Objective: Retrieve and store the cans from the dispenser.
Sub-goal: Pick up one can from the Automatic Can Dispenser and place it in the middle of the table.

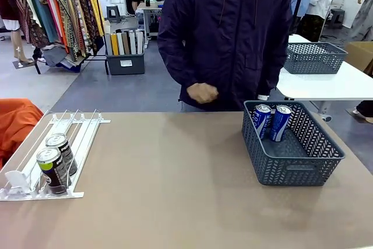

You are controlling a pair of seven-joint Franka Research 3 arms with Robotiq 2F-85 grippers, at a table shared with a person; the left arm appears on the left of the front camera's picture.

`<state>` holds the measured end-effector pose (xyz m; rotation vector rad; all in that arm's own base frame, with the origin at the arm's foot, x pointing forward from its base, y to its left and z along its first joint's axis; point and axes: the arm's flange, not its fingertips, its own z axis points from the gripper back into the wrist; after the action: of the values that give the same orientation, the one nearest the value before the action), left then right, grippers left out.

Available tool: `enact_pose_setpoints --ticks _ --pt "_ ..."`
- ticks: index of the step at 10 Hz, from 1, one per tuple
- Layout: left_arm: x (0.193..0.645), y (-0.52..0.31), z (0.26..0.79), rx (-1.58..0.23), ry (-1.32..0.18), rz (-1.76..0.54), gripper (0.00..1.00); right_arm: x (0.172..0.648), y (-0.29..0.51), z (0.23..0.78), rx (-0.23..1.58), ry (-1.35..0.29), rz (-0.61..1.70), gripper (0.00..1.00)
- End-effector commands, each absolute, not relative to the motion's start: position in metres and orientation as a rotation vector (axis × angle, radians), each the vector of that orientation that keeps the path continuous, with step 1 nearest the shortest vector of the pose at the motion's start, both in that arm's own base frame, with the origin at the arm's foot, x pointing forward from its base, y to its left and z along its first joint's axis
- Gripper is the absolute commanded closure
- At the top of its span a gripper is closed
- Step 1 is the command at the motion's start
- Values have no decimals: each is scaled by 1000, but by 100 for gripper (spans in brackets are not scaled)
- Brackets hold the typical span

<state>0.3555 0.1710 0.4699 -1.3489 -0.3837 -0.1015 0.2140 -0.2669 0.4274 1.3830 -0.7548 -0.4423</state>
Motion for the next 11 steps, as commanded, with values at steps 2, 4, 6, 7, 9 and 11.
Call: enact_pose_setpoints --ticks 2,4,6,7,9,11 --pt "342 113 503 -976 -236 -166 0 215 -266 432 1392 -757 -447 0" --pt "339 65 503 -726 -177 -159 0 215 -266 432 1392 -757 -447 0" --pt "344 19 488 -462 -183 -95 0 215 -266 432 1392 -757 -447 0" --pt "344 4 481 -372 -182 -81 0 215 -266 432 1392 -757 -447 0" --pt "347 -14 467 -282 -189 -29 0 215 -266 432 1392 -757 -447 0" --pt "349 -18 454 -209 -191 20 0 215 -266 432 1392 -757 -447 0"
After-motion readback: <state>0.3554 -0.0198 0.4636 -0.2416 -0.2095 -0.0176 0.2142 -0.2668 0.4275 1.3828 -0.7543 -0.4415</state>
